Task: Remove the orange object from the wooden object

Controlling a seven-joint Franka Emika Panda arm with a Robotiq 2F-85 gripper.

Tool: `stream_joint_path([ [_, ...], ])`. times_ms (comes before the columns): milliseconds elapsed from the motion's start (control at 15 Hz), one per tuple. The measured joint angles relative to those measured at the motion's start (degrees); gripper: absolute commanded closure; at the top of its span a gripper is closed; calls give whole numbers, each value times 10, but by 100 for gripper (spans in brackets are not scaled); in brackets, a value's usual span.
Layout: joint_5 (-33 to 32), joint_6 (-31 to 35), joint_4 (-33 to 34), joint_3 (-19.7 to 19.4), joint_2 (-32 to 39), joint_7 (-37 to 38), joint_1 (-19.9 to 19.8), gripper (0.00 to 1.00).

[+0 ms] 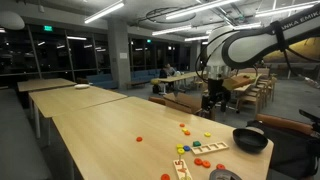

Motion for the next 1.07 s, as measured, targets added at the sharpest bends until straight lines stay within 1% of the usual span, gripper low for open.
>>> stream_joint_path([
  [733,0,0,3,0,-1,0,2,0],
  [1067,17,-8,-9,-1,-3,0,16,0],
])
